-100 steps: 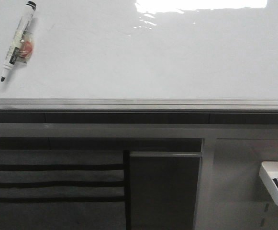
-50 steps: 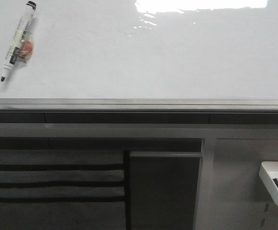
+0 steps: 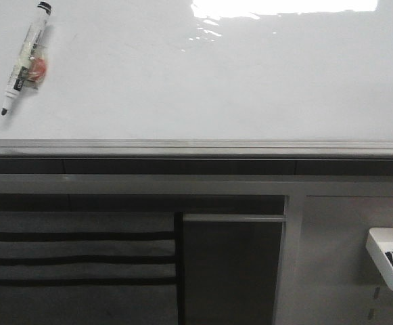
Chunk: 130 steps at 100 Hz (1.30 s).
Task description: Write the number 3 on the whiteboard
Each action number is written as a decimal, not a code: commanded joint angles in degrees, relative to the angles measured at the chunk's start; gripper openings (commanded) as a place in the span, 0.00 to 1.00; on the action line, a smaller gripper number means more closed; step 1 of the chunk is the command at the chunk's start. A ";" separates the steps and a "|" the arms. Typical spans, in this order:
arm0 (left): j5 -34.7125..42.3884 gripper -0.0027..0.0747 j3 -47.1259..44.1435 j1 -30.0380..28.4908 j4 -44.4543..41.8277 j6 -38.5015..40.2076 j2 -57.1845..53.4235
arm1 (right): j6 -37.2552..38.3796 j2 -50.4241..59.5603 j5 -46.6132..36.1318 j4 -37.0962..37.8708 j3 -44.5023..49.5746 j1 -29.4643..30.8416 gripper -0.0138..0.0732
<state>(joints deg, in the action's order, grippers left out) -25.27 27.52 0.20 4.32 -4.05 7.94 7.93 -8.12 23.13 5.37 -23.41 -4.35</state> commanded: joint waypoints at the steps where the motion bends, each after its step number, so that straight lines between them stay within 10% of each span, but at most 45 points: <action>1: 1.51 0.01 4.93 0.06 -0.04 -1.34 4.34 | -1.37 -4.18 -1.30 1.64 -4.74 0.30 0.07; 79: 3.78 0.02 5.44 0.06 0.20 -1.12 7.34 | -1.37 -5.67 -1.95 1.64 -5.44 0.30 0.07; 90: 4.00 0.19 5.07 -0.05 -0.05 -1.12 7.34 | -1.37 -5.67 -1.84 1.64 -5.44 0.30 0.17; 110: 5.10 0.76 4.60 -0.05 -0.34 -1.12 7.34 | -1.37 -5.67 -2.21 2.29 -5.44 0.30 0.67; 130: 4.72 0.77 4.60 -0.05 -0.34 -1.12 7.34 | -1.37 -5.67 -1.90 2.29 -5.44 0.30 0.77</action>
<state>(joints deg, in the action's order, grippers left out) -25.21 30.68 0.20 3.86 -5.43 14.16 7.13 -12.53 25.41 6.61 -26.88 -4.35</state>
